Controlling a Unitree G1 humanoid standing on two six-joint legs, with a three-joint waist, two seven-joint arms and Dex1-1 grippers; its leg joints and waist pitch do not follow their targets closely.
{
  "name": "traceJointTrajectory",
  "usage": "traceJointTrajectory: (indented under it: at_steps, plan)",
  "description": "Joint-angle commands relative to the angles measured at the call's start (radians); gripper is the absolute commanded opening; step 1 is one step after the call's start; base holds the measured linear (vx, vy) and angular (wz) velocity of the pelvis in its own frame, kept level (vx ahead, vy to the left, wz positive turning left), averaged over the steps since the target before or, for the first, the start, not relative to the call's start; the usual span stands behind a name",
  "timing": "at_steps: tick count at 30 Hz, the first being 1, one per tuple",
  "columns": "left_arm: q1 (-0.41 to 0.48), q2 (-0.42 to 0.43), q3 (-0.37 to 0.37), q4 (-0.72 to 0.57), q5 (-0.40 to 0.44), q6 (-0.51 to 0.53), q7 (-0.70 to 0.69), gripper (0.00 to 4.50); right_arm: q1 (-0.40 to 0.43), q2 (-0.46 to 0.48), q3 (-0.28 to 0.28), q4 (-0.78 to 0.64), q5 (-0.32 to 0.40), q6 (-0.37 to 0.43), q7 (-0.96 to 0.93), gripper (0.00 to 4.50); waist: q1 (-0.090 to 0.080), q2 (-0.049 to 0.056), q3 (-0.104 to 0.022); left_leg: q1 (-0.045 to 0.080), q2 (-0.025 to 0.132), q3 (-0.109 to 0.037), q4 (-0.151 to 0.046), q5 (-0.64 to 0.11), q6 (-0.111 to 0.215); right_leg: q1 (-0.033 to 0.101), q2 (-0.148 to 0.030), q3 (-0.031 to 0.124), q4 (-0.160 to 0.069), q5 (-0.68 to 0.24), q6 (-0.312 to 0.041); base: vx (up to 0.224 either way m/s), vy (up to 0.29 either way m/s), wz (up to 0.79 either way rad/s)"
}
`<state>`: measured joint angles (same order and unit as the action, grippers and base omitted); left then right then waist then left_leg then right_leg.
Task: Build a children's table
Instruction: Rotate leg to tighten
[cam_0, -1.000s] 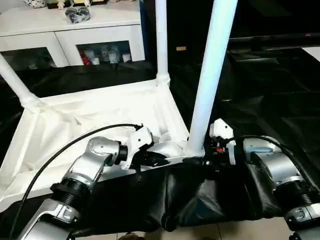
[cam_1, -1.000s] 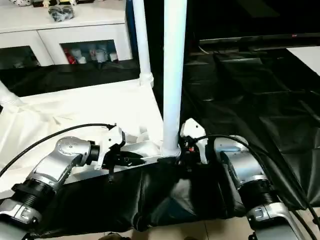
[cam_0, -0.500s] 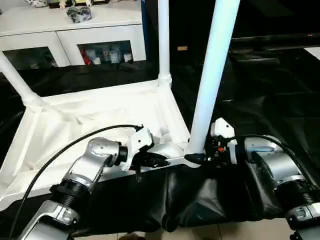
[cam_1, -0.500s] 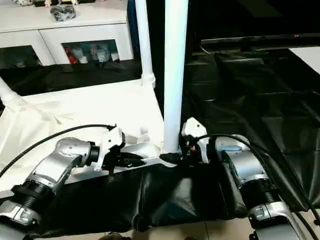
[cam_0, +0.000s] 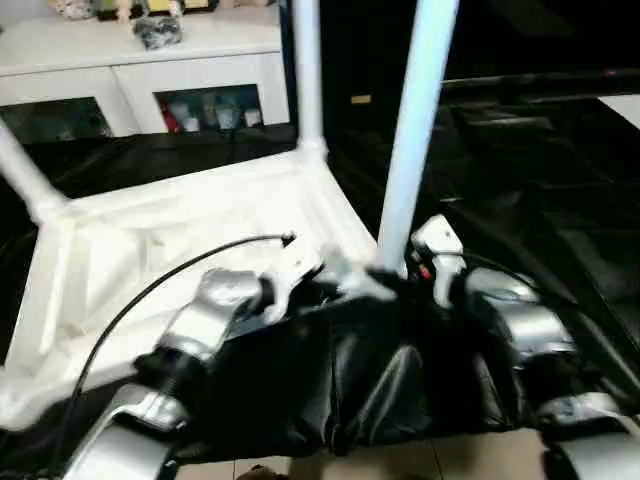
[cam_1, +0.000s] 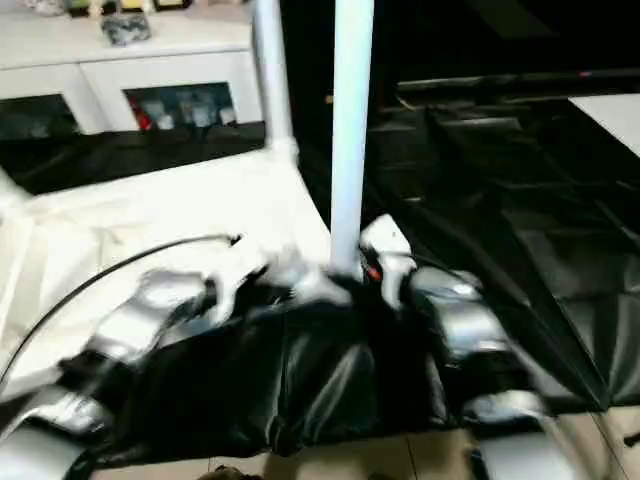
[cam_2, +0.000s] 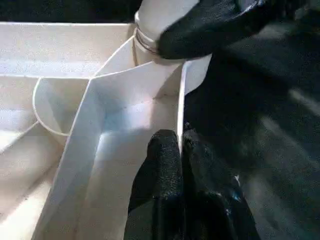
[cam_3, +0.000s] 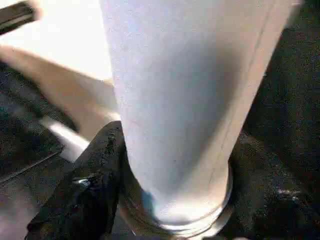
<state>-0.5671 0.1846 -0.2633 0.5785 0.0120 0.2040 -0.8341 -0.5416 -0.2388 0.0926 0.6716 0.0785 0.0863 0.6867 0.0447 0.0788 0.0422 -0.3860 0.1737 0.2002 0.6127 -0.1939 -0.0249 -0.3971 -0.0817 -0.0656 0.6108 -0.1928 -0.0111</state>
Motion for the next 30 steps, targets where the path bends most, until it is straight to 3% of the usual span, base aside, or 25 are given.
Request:
traceJointTrajectory:
  at_steps: [1,2,3,4,5,6,7,8,9,10,11,12,16,22,26,30]
  plan:
    - [-0.042,-0.062,0.035,0.013,-0.011,0.011,0.124,0.00,0.003,0.068,0.056,0.014,-0.054,-0.007,-0.086,2.64,-0.004,-0.021,-0.057,0.022,0.055,-0.037,-0.083,-0.243,0.021,0.036,-0.071,0.042,-0.092,-0.328,-0.190,0.000,0.000,0.00]
    - [-0.042,-0.062,0.035,0.013,-0.011,0.011,0.124,0.00,0.003,0.068,0.056,0.014,-0.054,-0.007,-0.086,2.64,-0.006,-0.023,-0.057,0.020,0.054,-0.035,-0.082,-0.237,0.024,0.037,-0.071,0.043,-0.091,-0.319,-0.191,0.000,0.000,0.00]
    - [-0.056,-0.109,0.027,0.029,-0.011,0.010,0.150,0.00,-0.017,0.150,0.043,0.056,-0.079,0.005,-0.247,2.64,-0.010,-0.015,-0.058,0.018,0.052,-0.034,-0.080,-0.218,0.033,0.034,-0.073,0.044,-0.091,-0.293,-0.198,0.000,0.000,0.00]
    - [-0.060,-0.124,0.022,0.040,-0.006,0.006,0.162,0.00,-0.026,0.183,0.040,0.071,-0.083,-0.003,-0.295,2.64,-0.013,-0.016,-0.059,0.017,0.051,-0.034,-0.081,-0.215,0.033,0.033,-0.071,0.043,-0.090,-0.288,-0.199,0.000,0.000,0.00]
    - [-0.062,-0.132,0.020,0.049,-0.002,0.002,0.171,0.00,-0.032,0.202,0.037,0.082,-0.083,-0.011,-0.320,2.64,-0.016,-0.019,-0.061,0.014,0.050,-0.036,-0.081,-0.207,0.037,0.039,-0.073,0.041,-0.088,-0.279,-0.198,0.000,0.000,0.00]
    - [-0.058,-0.131,0.010,0.053,0.007,-0.006,0.164,0.00,-0.038,0.218,0.040,0.087,-0.087,-0.028,-0.335,2.64,-0.013,-0.012,-0.063,0.016,0.050,-0.035,-0.078,-0.198,0.046,0.038,-0.075,0.042,-0.089,-0.267,-0.197,0.000,0.000,0.00]
    - [-0.056,-0.129,0.003,0.056,0.012,-0.011,0.159,0.00,-0.041,0.228,0.042,0.091,-0.091,-0.040,-0.346,2.64,-0.014,-0.014,-0.064,0.016,0.050,-0.034,-0.077,-0.194,0.051,0.037,-0.075,0.042,-0.089,-0.254,-0.200,0.000,0.000,0.00]
    - [-0.056,-0.129,0.003,0.056,0.012,-0.011,0.159,0.00,-0.041,0.228,0.042,0.091,-0.091,-0.040,-0.346,2.64,-0.014,-0.015,-0.065,0.010,0.049,-0.035,-0.077,-0.180,0.063,0.043,-0.075,0.041,-0.084,-0.231,-0.203,0.000,0.000,0.00]
    - [-0.044,-0.114,-0.004,0.048,0.018,-0.027,0.136,0.00,-0.046,0.241,0.016,0.088,-0.063,-0.049,-0.344,2.64,-0.013,-0.015,-0.064,0.011,0.050,-0.034,-0.077,-0.178,0.067,0.042,-0.075,0.041,-0.085,-0.224,-0.204,0.000,0.000,0.00]
    - [-0.038,-0.106,-0.006,0.041,0.019,-0.037,0.123,0.00,-0.046,0.241,0.004,0.085,-0.052,-0.056,-0.339,2.99,-0.013,-0.014,-0.065,0.011,0.050,-0.033,-0.075,-0.172,0.077,0.043,-0.075,0.041,-0.082,-0.208,-0.210,0.000,0.000,0.00]
    - [-0.032,-0.098,-0.006,0.034,0.019,-0.045,0.112,0.00,-0.045,0.237,-0.007,0.081,-0.040,-0.055,-0.331,3.34,-0.012,-0.021,-0.065,0.011,0.051,-0.032,-0.075,-0.166,0.086,0.042,-0.074,0.041,-0.083,-0.200,-0.212,0.000,0.000,0.00]
    - [-0.029,-0.094,-0.006,0.032,0.020,-0.049,0.108,0.00,-0.045,0.236,-0.013,0.080,-0.037,-0.056,-0.332,3.34,-0.012,-0.018,-0.064,0.010,0.051,-0.033,-0.076,-0.168,0.087,0.043,-0.075,0.041,-0.081,-0.206,-0.214,0.000,0.000,0.00]
    - [-0.010,-0.071,0.000,0.007,0.006,-0.078,0.055,0.00,-0.036,0.199,-0.020,0.062,-0.042,-0.074,-0.294,3.76,-0.012,-0.017,-0.062,0.012,0.053,-0.032,-0.078,-0.184,0.082,0.042,-0.075,0.041,-0.085,-0.239,-0.209,0.000,0.000,0.00]
    - [0.033,-0.006,-0.012,-0.049,-0.023,-0.129,-0.079,0.00,-0.016,0.078,0.001,0.041,-0.064,-0.130,-0.174,4.16,-0.004,-0.012,-0.066,0.015,0.057,-0.029,-0.073,-0.146,0.099,0.040,-0.073,0.041,-0.077,-0.169,-0.228,0.000,0.000,0.00]
    - [0.047,0.032,-0.014,-0.063,-0.037,-0.142,-0.141,0.00,0.011,0.014,0.015,-0.012,-0.029,-0.145,-0.004,4.29,0.001,-0.013,-0.064,0.012,0.060,-0.028,-0.075,-0.153,0.111,0.043,-0.071,0.040,-0.072,-0.145,-0.235,0.000,0.000,0.00]
    - [0.059,0.068,-0.007,-0.083,-0.057,-0.154,-0.209,0.00,0.044,-0.046,0.031,-0.088,0.037,-0.094,0.193,4.29,0.003,-0.017,-0.063,0.012,0.062,-0.028,-0.075,-0.168,0.118,0.045,-0.072,0.040,-0.074,-0.165,-0.236,0.000,0.000,0.00]
